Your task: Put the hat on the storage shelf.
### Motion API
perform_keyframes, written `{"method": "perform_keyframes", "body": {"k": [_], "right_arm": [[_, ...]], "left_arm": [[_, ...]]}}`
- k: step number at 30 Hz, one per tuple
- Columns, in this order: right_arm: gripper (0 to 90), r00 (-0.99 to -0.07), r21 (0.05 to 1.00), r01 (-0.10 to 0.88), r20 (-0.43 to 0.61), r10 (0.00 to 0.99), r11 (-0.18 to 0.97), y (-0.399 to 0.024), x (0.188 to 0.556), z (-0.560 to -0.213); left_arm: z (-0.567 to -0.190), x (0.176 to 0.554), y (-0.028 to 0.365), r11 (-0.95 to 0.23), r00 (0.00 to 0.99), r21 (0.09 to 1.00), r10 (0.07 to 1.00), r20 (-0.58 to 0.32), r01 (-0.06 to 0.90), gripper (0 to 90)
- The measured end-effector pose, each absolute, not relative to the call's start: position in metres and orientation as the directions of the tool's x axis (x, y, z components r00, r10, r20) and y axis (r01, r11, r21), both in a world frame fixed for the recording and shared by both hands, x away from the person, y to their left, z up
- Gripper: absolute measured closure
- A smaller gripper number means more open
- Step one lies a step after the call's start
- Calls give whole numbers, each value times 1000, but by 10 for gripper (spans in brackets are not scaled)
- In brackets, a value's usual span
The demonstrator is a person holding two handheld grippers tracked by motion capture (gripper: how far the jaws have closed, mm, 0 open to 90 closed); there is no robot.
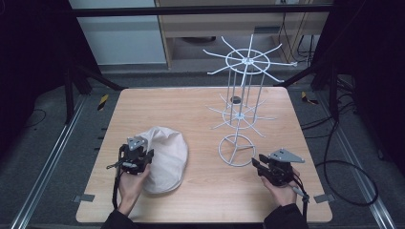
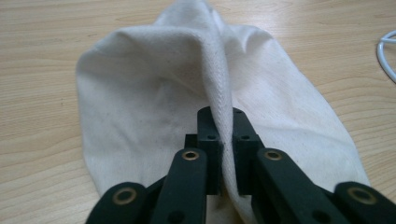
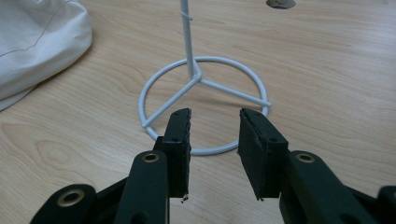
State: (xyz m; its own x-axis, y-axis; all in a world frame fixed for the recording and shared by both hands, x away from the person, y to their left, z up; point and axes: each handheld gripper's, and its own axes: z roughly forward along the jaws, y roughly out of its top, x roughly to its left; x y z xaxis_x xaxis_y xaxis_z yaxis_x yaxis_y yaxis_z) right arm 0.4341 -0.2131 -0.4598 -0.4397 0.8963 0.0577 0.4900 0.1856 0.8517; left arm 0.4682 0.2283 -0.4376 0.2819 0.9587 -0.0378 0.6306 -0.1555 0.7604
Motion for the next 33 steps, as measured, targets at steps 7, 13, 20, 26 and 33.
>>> {"method": "perform_keyframes", "body": {"k": [7, 13, 20, 26, 33], "right_arm": [[643, -422, 851, 499, 74, 903, 164, -219, 435, -460], [642, -402, 853, 500, 78, 912, 148, -226, 435, -461], [641, -381, 857, 499, 87, 921, 126, -234, 435, -461], [640, -371, 862, 494, 96, 924, 109, -239, 435, -460], [629, -348, 864, 495, 99, 932, 93, -247, 436, -461]], "left_arm": [[-431, 467, 240, -145, 294, 767, 954, -59, 626, 880], [-421, 462, 246, -153, 320, 791, 946, -58, 593, 882], [-403, 450, 251, -147, 344, 836, 937, -53, 528, 883], [-383, 439, 260, -99, 356, 879, 931, -84, 466, 884], [-365, 426, 269, -48, 379, 925, 919, -107, 378, 883]]}}
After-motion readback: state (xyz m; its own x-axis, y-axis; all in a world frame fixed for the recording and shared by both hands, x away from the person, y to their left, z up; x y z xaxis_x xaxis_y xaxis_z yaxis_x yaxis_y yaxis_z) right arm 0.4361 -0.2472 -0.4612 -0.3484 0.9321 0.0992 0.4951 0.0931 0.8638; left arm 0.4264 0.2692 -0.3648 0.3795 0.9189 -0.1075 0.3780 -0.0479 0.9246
